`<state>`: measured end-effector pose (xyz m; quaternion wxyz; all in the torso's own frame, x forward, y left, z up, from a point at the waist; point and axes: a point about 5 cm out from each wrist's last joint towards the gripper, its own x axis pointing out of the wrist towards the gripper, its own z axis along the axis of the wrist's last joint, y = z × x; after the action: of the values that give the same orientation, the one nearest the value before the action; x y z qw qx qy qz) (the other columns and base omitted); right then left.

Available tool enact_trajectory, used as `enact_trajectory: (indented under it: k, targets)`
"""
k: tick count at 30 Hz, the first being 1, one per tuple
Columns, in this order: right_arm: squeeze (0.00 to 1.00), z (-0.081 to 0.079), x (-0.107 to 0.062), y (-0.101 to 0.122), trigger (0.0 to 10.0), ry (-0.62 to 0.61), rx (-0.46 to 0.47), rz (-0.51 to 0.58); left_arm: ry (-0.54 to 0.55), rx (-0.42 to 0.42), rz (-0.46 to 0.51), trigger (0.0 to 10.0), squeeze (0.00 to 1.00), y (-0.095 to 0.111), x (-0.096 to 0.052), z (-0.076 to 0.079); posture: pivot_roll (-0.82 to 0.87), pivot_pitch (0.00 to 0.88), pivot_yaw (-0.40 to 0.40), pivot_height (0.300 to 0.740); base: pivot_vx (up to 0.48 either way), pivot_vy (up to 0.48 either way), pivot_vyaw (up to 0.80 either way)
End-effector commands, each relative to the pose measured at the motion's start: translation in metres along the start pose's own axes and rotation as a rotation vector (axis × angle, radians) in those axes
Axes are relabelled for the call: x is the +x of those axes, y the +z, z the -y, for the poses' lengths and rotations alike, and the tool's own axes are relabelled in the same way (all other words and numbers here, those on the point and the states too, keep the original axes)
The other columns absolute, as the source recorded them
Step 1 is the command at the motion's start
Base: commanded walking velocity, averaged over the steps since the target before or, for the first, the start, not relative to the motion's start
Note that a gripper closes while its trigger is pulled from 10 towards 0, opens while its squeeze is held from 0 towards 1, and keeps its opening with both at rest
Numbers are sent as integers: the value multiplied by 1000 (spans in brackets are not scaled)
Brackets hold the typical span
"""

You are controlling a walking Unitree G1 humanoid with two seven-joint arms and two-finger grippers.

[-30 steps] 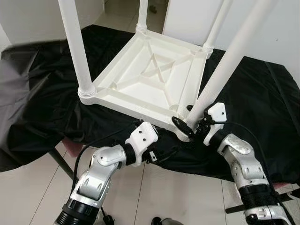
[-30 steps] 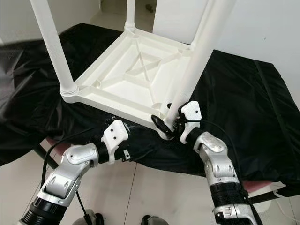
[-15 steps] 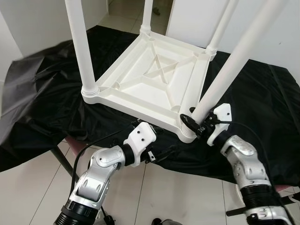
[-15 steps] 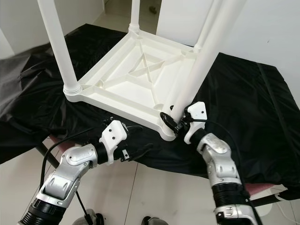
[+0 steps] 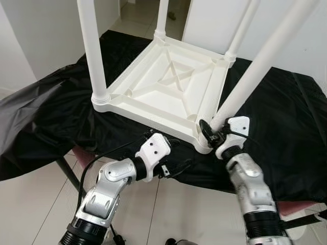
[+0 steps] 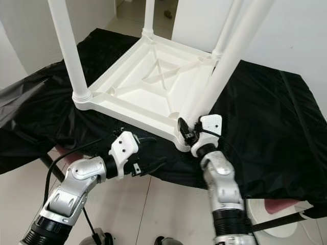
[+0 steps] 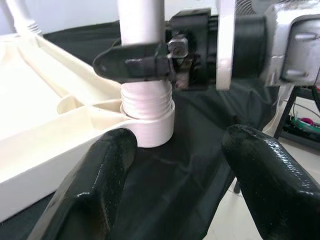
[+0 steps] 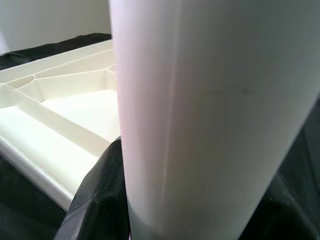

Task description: Building children table

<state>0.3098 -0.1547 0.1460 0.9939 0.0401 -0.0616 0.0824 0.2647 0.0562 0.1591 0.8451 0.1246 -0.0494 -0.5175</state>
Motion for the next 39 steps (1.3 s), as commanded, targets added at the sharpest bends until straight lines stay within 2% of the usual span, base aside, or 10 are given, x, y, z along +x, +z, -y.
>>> enact_trajectory:
  k: [1,11,12,17,18,19,20,27,28,39]
  targets:
    - [0,5,-5,-19,0,-134,20,-83,79,3,5,10000,0,0,2,-3,78,81,-84,740,0,0,0]
    - [0,-12,5,-14,0,-267,47,-65,81,0,18,10000,0,2,4,-4,80,71,-92,740,0,0,0]
    - [0,-12,5,-12,8745,-267,31,-60,81,1,19,10000,0,2,4,-4,83,64,-95,740,0,0,0]
    - [0,-11,5,-10,8745,-275,11,-55,82,2,21,10000,0,2,4,-4,83,63,-95,740,0,0,0]
    - [90,-8,5,-8,10000,-249,12,-41,84,4,20,10000,0,2,4,-5,87,61,-97,740,0,0,0]
    - [90,-6,5,-6,10000,-229,15,-30,86,5,20,10000,0,2,4,-5,87,61,-97,740,0,0,0]
    - [1000,-3,5,-4,10000,-193,24,-16,89,6,19,10000,0,2,3,-6,89,64,-99,740,0,0,0]
    - [1000,5,1,1,10000,-22,-29,-6,95,8,20,10000,0,2,3,-6,89,69,-99,740,0,0,0]
    - [0,8,0,5,10000,77,-62,0,93,7,19,10000,0,2,2,-5,89,73,-101,740,0,0,0]
    - [0,16,2,20,10000,486,-117,-6,69,3,21,10000,0,2,3,0,93,79,-85,740,0,0,0]
